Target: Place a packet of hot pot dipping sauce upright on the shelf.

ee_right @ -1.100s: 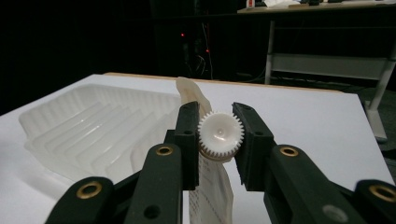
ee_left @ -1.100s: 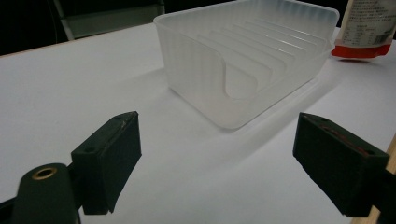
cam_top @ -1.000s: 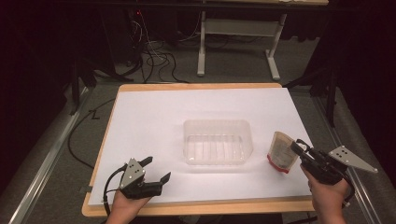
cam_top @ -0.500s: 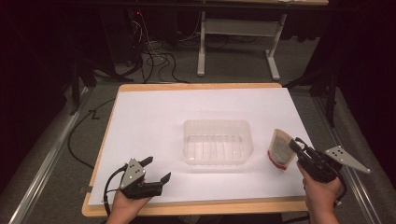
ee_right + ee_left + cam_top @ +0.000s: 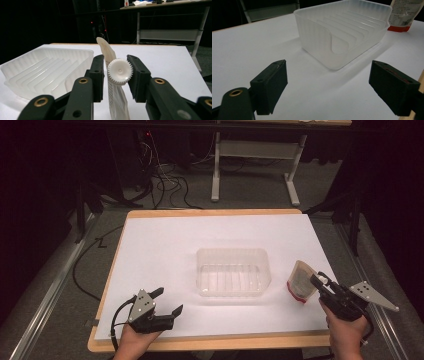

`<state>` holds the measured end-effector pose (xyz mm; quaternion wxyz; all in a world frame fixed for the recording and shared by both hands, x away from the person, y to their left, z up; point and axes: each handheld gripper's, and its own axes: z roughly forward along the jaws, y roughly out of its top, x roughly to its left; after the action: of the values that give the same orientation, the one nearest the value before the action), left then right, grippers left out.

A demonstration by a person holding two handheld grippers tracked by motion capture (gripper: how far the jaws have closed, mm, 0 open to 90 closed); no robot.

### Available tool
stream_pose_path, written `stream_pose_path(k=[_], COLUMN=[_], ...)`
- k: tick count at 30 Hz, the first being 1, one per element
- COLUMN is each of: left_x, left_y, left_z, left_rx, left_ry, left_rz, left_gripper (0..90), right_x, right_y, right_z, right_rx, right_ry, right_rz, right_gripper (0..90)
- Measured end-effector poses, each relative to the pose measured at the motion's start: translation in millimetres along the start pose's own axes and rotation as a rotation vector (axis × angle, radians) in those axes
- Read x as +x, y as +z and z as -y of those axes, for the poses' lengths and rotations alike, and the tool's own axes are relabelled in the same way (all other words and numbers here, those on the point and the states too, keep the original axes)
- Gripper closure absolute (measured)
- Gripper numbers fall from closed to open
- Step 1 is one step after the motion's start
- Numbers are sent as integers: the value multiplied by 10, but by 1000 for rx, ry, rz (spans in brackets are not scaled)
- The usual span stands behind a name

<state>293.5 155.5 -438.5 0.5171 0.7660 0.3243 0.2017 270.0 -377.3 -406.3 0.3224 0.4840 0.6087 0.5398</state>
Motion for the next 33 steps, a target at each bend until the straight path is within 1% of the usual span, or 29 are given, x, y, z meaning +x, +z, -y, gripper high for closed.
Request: stream_pose_path(k=[3,8,10,11,13,15,17,18,19,20,23,26,28,33], left_x=[-3,-7,-9,-9,-8,-5,-4,-4,-5,-7,-14,-9,-8,0], left_y=[4,14,20,20,21,21,22,24,27,29,31,19,17,-3], left_z=[-2,-6,-8,-9,-10,-10,-12,-14,-17,-17,-13,-8,-5,6], left_rx=[0,0,1,2,0,-2,-2,-3,-2,-2,2,2,2,1], left_ry=[1,0,1,2,2,1,1,1,0,0,5,3,3,-1], left_rz=[1,1,3,4,4,3,3,4,5,5,6,5,4,-3], left_gripper=[157,157,157,157,157,157,157,156,157,157,157,156,157,157], right_x=[-4,-15,-22,-24,-47,-55,-69,-70,-76,-77,-84,-85,-83,-77], right_y=[-2,-5,-5,-3,-10,-8,8,16,27,47,98,142,168,221], right_z=[2,12,22,30,56,87,156,170,197,225,269,279,279,284], right_rx=[2,11,20,25,38,58,95,101,118,135,162,179,186,202], right_ry=[-2,1,2,8,-1,0,-11,-13,-18,-12,-16,-16,-16,-12], right_rz=[-3,-3,-1,2,-6,-3,-7,-9,-15,-23,-26,-29,-28,-31], right_gripper=[650,535,505,502,510,512,526,534,544,554,588,654,677,770])
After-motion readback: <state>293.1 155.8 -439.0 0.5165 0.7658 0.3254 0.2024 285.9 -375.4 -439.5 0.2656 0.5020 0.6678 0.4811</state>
